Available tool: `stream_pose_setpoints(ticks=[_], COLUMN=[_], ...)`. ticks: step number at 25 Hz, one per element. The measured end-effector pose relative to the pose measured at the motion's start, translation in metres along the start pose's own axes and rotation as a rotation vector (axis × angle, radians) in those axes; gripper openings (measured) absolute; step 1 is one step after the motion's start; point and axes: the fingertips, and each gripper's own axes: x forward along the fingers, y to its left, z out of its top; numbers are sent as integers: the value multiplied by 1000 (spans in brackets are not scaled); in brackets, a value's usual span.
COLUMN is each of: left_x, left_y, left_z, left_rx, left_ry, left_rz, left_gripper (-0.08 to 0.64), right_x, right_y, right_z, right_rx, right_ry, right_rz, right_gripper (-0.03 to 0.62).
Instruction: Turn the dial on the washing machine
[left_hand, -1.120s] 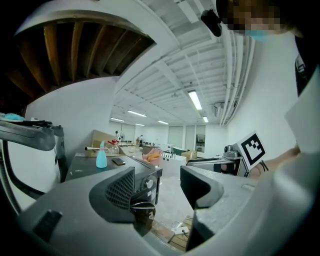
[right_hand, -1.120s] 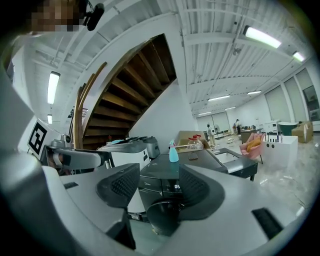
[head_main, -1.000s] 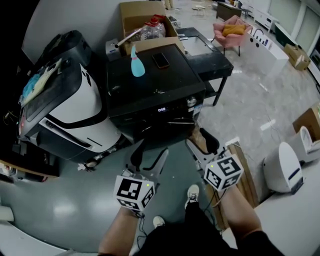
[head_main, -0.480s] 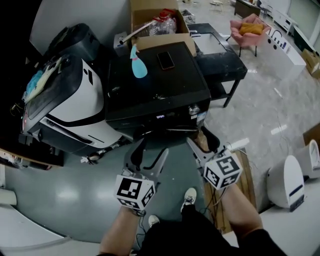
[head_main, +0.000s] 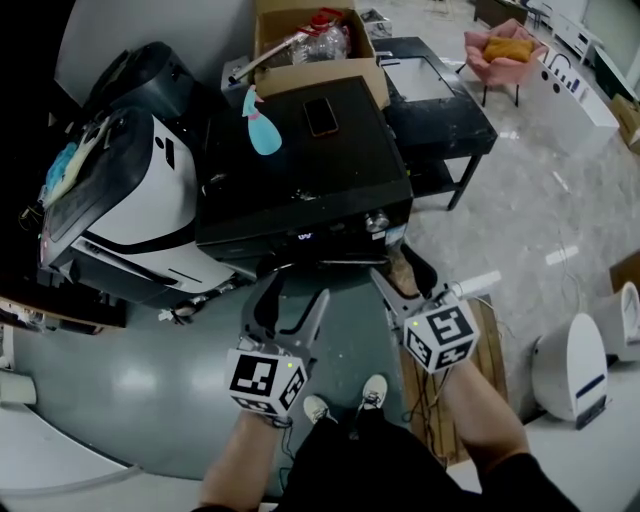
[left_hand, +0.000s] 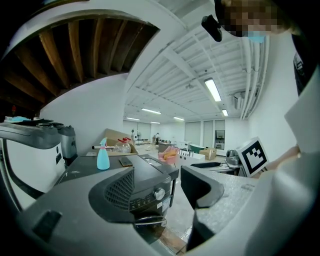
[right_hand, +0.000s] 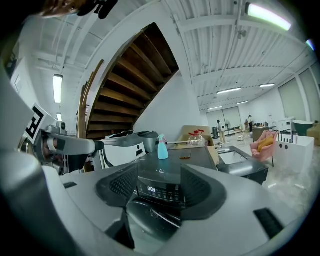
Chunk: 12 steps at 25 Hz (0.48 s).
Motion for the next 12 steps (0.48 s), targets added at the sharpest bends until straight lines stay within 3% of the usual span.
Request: stream_pose_setpoints(ticks=[6,12], left_x=[14,32], left_y=[4,11], left_z=[-10,-26], left_rx=[13,-3], left_ry=[7,21], left_rz=[5,-39], left_gripper=[273,273], right_x=[11,32], right_y=[-14,-28], right_z=[-10,-28], right_rx=[-8,-21], right_ry=[19,32], right_rz=[-30,-78], right_gripper=[255,258])
